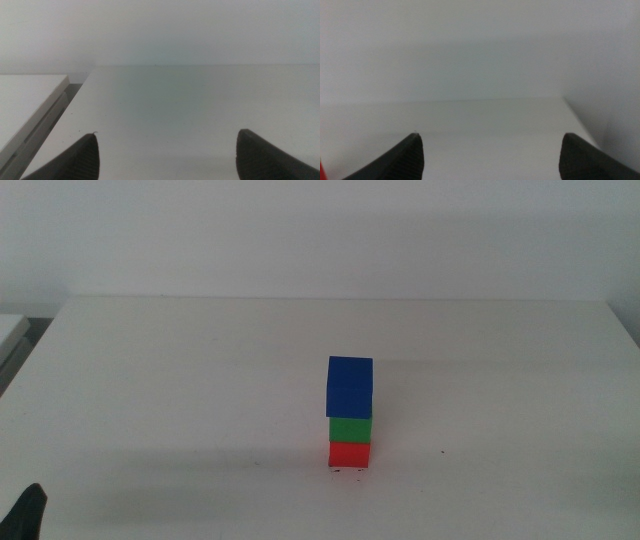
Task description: Stack red cubes first, then green, then blue cubes in a specific spot.
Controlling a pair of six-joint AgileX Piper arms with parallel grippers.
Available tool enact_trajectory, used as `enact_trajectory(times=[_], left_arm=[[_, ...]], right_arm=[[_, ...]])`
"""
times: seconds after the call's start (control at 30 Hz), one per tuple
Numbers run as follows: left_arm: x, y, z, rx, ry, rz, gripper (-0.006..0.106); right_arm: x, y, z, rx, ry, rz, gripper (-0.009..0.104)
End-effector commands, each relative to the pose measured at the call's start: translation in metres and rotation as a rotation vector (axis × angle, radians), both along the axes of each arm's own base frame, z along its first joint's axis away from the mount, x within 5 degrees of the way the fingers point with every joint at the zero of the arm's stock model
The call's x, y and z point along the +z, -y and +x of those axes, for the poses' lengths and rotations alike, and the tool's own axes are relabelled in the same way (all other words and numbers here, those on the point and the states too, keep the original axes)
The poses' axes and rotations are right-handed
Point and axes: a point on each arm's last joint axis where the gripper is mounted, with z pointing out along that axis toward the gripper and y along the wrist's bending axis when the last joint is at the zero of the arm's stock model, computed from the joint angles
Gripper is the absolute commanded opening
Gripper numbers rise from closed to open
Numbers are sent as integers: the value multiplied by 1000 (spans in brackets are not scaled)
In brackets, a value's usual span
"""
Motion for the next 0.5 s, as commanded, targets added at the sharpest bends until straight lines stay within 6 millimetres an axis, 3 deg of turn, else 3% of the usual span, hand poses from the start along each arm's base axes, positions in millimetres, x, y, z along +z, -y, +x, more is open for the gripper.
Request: enact_trajectory(times=[0.0, 0.1, 0.47], left_arm=[[1, 0, 0, 1, 17, 0, 94], [2, 0, 0, 1, 22, 0, 94], [2, -1, 0, 3, 22, 27, 94]], right_arm=[[0, 0, 0, 0, 5, -141, 93], [0, -1, 0, 17, 7, -209, 93], [0, -1, 0, 17, 7, -185, 93]])
